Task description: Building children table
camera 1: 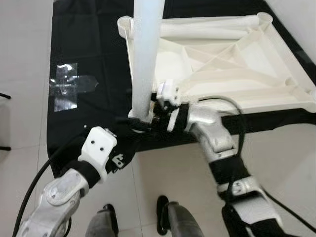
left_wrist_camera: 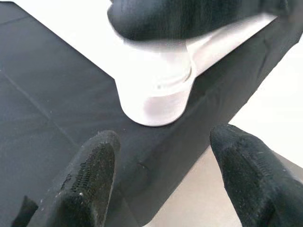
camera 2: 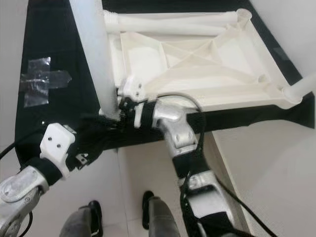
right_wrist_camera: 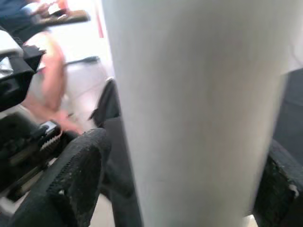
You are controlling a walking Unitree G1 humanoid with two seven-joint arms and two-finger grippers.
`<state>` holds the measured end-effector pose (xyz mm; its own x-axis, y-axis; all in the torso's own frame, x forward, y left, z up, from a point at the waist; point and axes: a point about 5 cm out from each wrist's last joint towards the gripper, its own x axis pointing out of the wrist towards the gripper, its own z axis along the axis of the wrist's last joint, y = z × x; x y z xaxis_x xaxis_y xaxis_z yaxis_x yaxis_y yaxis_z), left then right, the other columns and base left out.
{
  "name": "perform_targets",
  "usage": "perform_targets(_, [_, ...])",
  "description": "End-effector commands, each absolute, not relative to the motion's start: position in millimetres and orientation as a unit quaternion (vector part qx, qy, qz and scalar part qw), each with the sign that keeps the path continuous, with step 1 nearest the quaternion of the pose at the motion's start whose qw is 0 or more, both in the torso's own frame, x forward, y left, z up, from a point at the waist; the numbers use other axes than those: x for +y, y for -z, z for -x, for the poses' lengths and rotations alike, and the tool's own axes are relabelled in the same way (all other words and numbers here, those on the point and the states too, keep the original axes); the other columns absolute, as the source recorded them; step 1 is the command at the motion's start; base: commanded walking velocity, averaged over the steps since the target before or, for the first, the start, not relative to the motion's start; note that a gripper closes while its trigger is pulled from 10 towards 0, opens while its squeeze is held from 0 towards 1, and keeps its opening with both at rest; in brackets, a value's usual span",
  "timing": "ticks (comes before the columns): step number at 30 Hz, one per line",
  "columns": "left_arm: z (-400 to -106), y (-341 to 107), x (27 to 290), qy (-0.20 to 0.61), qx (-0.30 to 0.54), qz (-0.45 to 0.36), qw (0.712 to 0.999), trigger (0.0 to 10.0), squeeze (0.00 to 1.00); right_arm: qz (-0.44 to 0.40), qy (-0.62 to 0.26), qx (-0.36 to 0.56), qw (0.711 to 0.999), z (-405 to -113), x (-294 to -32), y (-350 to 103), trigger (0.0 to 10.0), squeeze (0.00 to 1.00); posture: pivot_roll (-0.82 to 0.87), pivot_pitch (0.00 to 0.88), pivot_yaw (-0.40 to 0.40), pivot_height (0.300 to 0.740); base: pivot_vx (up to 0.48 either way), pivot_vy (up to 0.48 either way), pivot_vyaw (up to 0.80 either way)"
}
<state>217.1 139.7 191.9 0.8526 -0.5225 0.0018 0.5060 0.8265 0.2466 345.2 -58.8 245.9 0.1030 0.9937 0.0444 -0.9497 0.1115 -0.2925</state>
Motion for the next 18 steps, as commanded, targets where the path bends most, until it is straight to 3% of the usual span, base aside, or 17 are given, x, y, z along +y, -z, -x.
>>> perform_targets(1, [-213, -188, 137, 0.277, -0.026, -0.115, 0.954, 10.0, 0.0, 0.086, -0.679, -0.106, 0.721, -347, -61, -241, 10.0, 0.0, 0.15, 0.324, -0.142, 0.74, 0.0, 0.0, 0.0])
perform_targets(3, [-211, -188, 136, 0.277, -0.025, -0.115, 0.953, 10.0, 0.0, 0.082, -0.683, -0.102, 0.719, -356, -60, -251, 10.0, 0.0, 0.16, 0.328, -0.149, 0.74, 0.0, 0.0, 0.0])
perform_targets(4, [-210, -188, 135, 0.278, -0.024, -0.115, 0.953, 10.0, 0.0, 0.085, -0.684, -0.101, 0.718, -359, -58, -254, 8.5, 0.0, 0.16, 0.331, -0.15, 0.74, 0.0, 0.0, 0.0])
perform_targets(6, [-210, -187, 135, 0.278, -0.024, -0.115, 0.953, 10.0, 0.0, 0.088, -0.684, -0.1, 0.717, -360, -57, -255, 8.5, 0.0, 0.16, 0.331, -0.15, 0.74, 0.0, 0.0, 0.0])
perform_targets(7, [-209, -187, 134, 0.279, -0.023, -0.115, 0.953, 10.0, 0.0, 0.089, -0.687, -0.097, 0.715, -362, -57, -257, 0.0, 0.0, 0.17, 0.334, -0.151, 0.74, 0.0, 0.0, 0.0])
perform_targets(18, [-206, -187, 133, 0.276, -0.022, -0.113, 0.954, 10.0, 0.0, 0.082, -0.72, -0.076, 0.685, -365, -61, -259, 0.0, 0.0, 0.15, 0.335, -0.156, 0.74, 0.0, 0.0, 0.0])
